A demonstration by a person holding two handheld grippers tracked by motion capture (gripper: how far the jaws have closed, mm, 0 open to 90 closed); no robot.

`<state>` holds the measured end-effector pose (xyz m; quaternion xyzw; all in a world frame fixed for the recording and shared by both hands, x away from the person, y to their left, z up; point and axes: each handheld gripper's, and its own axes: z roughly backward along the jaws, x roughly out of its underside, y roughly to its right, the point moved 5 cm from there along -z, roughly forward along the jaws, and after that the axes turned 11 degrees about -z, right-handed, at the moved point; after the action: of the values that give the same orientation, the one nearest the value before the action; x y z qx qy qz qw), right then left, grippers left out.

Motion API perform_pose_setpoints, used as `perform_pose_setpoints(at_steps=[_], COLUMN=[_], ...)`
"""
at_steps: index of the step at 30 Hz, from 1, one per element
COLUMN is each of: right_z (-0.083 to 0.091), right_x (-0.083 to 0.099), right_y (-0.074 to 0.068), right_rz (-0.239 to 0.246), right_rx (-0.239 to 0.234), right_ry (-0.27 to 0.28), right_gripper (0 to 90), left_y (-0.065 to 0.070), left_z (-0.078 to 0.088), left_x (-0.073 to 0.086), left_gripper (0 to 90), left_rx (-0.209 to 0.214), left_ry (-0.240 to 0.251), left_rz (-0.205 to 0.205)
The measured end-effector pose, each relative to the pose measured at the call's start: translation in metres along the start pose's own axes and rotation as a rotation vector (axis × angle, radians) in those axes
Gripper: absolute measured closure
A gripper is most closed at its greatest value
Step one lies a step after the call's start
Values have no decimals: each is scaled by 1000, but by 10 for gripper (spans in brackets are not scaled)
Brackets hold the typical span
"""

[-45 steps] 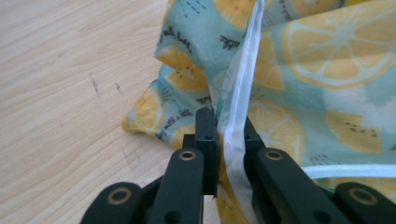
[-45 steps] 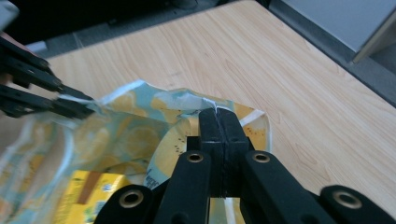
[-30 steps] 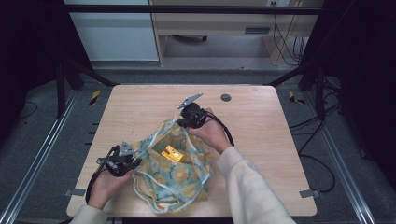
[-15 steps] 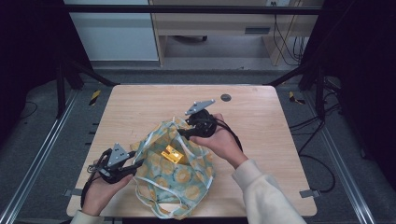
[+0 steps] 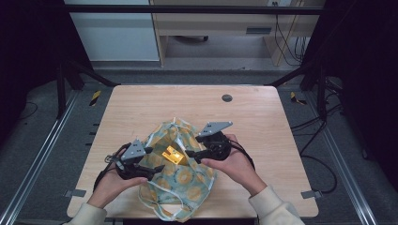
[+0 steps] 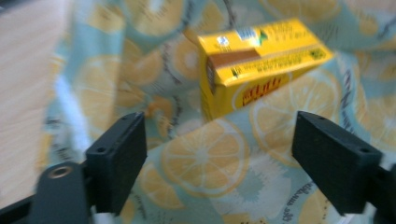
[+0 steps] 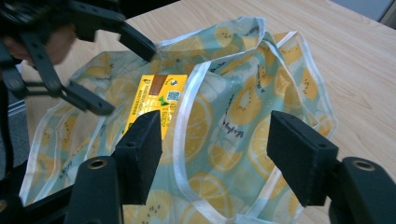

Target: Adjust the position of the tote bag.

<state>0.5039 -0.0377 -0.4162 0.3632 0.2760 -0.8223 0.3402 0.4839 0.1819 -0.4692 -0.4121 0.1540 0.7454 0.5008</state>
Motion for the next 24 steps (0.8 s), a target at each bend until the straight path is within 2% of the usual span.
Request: perform_pose_setpoints(at_steps=[2,5,8,11,14,15,16,19,21,24], right_z=[-1,-4,-8,-14,-19,-19,-20,-19,-17,-16], right_x=[2,6,12,19,24,25,26,27,26,23], right_y=[-1,-6,-10,-8,-8,-8,-9,-9,-9,-4], right_rz=[-9,-11,1,3,14,16,15,19,22,16], right_rx=[-3,-18,-19,-10,-25,-35,-44,-58,-64,-70], right_ry=[-5,-24,-47,-77,-101,-106,-117,-116,-102,-68], right_gripper=[316,266,270,330,508,566,663,845,892,900], left_y=[0,3,6,11,15,16,16,17,16,15], left_z=[-8,-16,-22,-25,-24,-23,-22,-19,-16,-10], left_x=[0,-2,-1,3,6,7,8,11,13,14], left_gripper=[145,138,134,168,239,269,307,434,523,635], left_rx=[29,52,79,97,105,96,93,81,73,72], left_ry=[-11,-16,-32,-56,-82,-84,-94,-115,-138,-128], left_rz=[1,-22,-28,-41,-70,-64,-72,-81,-94,-88])
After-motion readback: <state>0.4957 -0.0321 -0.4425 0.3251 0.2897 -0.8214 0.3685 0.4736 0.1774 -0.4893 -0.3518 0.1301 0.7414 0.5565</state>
